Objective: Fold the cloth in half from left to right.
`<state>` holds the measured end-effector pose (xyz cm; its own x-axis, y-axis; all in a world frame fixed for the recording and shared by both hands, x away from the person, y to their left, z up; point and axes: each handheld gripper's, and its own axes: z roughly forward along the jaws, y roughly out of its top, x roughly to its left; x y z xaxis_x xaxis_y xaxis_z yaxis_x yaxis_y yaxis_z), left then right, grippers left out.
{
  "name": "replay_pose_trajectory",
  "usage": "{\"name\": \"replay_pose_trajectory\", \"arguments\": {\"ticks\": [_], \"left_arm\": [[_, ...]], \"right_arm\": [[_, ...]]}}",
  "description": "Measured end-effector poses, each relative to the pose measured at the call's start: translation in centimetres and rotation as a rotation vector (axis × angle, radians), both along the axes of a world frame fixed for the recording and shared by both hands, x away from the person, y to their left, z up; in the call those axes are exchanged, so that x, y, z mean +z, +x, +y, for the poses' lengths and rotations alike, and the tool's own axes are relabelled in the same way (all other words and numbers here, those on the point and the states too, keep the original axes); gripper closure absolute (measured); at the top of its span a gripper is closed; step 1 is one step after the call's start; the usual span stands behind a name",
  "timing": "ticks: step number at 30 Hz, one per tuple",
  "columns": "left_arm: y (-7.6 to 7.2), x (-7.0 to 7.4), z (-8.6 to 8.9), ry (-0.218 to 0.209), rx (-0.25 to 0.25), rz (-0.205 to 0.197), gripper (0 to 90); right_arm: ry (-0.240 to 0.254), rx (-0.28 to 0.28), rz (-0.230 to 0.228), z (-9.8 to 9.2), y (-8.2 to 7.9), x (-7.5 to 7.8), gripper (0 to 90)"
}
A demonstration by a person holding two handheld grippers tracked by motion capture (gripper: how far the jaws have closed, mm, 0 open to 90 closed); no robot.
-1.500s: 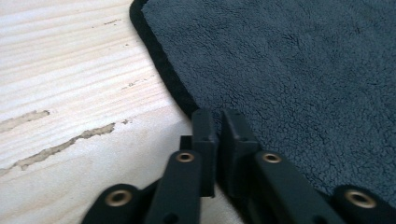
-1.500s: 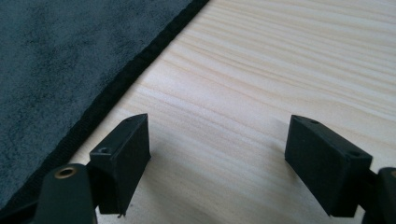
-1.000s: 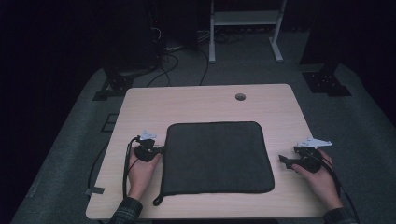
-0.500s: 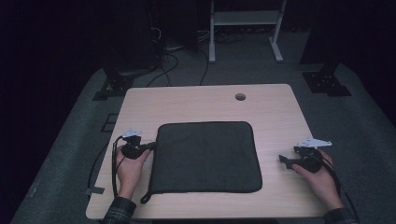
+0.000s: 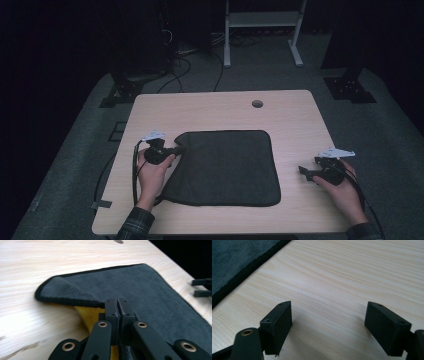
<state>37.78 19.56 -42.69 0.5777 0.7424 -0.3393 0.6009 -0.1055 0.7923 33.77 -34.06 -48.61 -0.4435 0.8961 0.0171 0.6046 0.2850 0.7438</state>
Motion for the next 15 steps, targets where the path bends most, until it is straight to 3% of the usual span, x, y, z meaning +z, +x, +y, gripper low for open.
{"name": "replay_pose_trajectory", "arguments": {"ticks": [15], "left_arm": [[1.4, 0.4, -5.6, -0.028, -0.115, 0.003, 87.9]], "right_arm": [[0.0, 0.001, 0.001, 0.0, 0.0, 0.0, 20.6]]}}
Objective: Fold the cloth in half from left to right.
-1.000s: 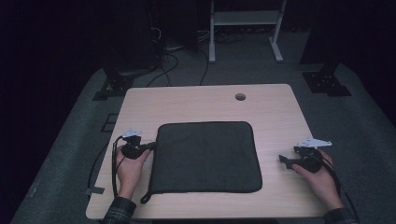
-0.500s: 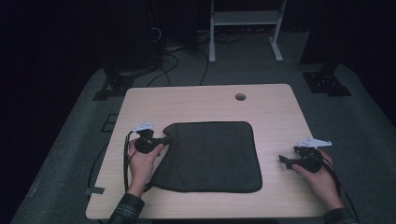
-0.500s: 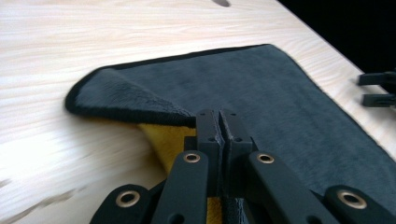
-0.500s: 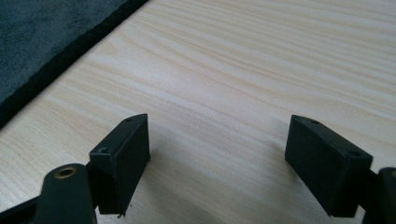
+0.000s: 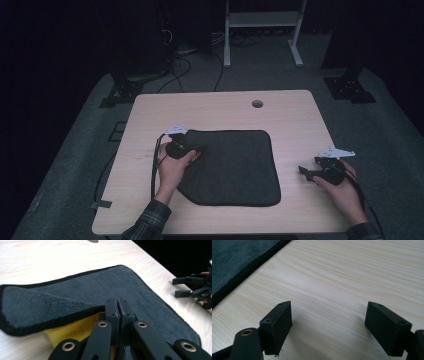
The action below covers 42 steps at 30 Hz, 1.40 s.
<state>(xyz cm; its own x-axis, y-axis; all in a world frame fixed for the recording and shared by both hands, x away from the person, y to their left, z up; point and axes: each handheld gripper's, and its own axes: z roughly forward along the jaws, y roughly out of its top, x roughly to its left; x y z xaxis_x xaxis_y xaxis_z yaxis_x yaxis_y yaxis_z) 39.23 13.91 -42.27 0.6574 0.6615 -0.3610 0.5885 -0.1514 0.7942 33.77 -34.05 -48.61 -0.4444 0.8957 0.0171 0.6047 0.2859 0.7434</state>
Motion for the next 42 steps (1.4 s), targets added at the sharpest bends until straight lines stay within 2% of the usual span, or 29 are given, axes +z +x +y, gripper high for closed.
{"name": "replay_pose_trajectory", "arguments": {"ticks": [1, 12, 13, 21, 28, 36, 42], "left_arm": [[0.2, 0.0, -0.7, -0.002, -0.012, 0.003, 87.9], [1.0, 0.1, -4.3, -0.024, -0.077, 0.012, 87.9], [1.2, 0.0, -5.1, -0.031, -0.097, 0.018, 87.9], [1.8, -0.4, -7.6, -0.038, -0.146, 0.039, 87.9], [2.1, -0.7, -9.7, -0.035, -0.185, 0.053, 87.9], [2.6, -0.8, -13.1, -0.031, -0.239, 0.062, 87.9], [3.0, -1.0, -15.5, -0.013, -0.268, 0.075, 87.9]], "right_arm": [[0.0, 0.001, -0.001, 0.0, 0.0, 0.0, 20.6], [-0.001, 0.001, -0.001, 0.0, 0.0, 0.0, 20.6], [-0.001, 0.001, -0.001, 0.0, 0.0, 0.0, 20.6], [-0.001, 0.005, -0.001, 0.0, 0.0, 0.0, 20.4], [-0.001, 0.005, 0.0, 0.0, 0.0, 0.0, 20.4], [-0.001, 0.005, 0.0, 0.0, 0.0, 0.0, 20.2], [-0.001, 0.007, 0.0, 0.0, 0.0, 0.0, 20.0]]}}
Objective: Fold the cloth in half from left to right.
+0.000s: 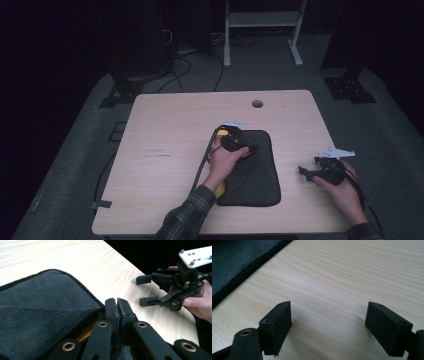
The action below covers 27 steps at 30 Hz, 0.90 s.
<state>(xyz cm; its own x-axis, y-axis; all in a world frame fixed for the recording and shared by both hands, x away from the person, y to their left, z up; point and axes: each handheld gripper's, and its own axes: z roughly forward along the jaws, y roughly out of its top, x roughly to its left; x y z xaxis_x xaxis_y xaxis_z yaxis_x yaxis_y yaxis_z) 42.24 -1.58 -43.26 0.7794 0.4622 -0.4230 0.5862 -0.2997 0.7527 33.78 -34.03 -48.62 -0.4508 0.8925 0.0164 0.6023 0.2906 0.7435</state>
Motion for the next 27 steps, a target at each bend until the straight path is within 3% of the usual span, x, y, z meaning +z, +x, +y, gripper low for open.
{"name": "replay_pose_trajectory", "arguments": {"ticks": [6, 15, 19, 23, 26, 27], "left_arm": [[0.4, -0.6, -1.9, 0.004, -0.024, 0.025, 88.0], [1.0, -2.7, -4.7, 0.059, -0.047, 0.078, 89.9], [1.3, -3.7, -5.6, 0.094, -0.046, 0.101, 90.0], [1.3, -3.9, -5.6, 0.087, -0.048, 0.104, 89.8], [1.1, -3.1, -5.1, 0.085, -0.048, 0.077, 78.9], [1.1, -2.7, -4.8, 0.091, -0.048, 0.057, 69.7]], "right_arm": [[0.0, 0.002, 0.001, 0.0, 0.0, 0.0, 19.7], [0.0, 0.004, 0.001, 0.0, 0.0, 0.0, 19.6], [0.0, 0.008, 0.001, 0.0, 0.0, 0.0, 19.6], [0.0, 0.009, 0.001, 0.0, 0.0, 0.0, 19.5], [0.001, 0.01, 0.001, 0.0, 0.0, 0.0, 19.5], [0.001, 0.01, 0.002, 0.0, 0.0, 0.0, 19.5]]}}
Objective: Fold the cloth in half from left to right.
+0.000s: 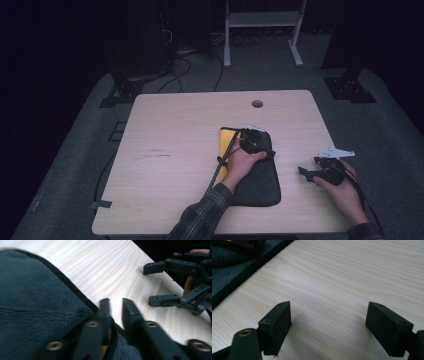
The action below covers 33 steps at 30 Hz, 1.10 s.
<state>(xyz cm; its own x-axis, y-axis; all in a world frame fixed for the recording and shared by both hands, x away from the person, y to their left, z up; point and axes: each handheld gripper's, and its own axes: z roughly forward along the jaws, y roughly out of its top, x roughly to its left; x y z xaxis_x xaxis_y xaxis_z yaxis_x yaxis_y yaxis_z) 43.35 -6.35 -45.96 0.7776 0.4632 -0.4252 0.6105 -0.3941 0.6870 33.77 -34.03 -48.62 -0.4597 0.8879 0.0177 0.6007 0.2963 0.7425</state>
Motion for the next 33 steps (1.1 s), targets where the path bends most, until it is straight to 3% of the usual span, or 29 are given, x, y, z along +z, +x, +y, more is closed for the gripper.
{"name": "replay_pose_trajectory", "arguments": {"ticks": [4, 6, 8, 9, 10, 11, 15, 19, 22, 31, 33], "left_arm": [[-0.2, 1.3, 2.0, 0.003, 0.012, -0.062, 63.5], [-0.3, 1.8, 3.4, 0.026, 0.027, -0.093, 62.5], [-0.5, 2.2, 5.6, 0.038, 0.052, -0.13, 59.1], [-0.5, 2.2, 5.6, 0.038, 0.052, -0.13, 58.3], [-0.7, 2.3, 6.9, 0.05, 0.073, -0.146, 57.1], [-0.7, 2.3, 6.9, 0.05, 0.073, -0.146, 56.5], [-1.3, 2.0, 9.9, 0.072, 0.136, -0.171, 54.1], [-1.6, 1.1, 12.5, 0.103, 0.192, -0.165, 52.9], [-1.5, 0.5, 13.5, 0.127, 0.23, -0.16, 52.7], [-1.1, -1.0, 14.3, 0.202, 0.274, -0.135, 54.0], [-1.3, -1.1, 14.4, 0.196, 0.277, -0.139, 54.3]], "right_arm": [[0.0, 0.0, 0.0, 0.0, 0.0, 0.0, 19.5], [-0.001, 0.0, 0.0, 0.0, 0.0, 0.0, 19.5], [-0.001, 0.0, 0.0, 0.0, 0.0, 0.0, 19.5], [-0.001, 0.0, 0.0, 0.0, 0.0, 0.0, 19.5], [0.0, 0.0, 0.0, 0.0, 0.0, 0.0, 19.5], [0.0, 0.0, 0.0, 0.0, 0.0, 0.0, 19.5], [-0.001, 0.0, 0.0, 0.0, 0.0, 0.0, 19.5], [-0.001, 0.0, 0.0, 0.0, 0.0, 0.0, 19.5], [0.0, 0.0, 0.0, 0.0, 0.0, 0.0, 19.5], [0.0, 0.0, 0.0, 0.0, 0.0, 0.0, 19.5], [0.001, 0.001, 0.0, 0.0, 0.0, 0.0, 19.5]]}}
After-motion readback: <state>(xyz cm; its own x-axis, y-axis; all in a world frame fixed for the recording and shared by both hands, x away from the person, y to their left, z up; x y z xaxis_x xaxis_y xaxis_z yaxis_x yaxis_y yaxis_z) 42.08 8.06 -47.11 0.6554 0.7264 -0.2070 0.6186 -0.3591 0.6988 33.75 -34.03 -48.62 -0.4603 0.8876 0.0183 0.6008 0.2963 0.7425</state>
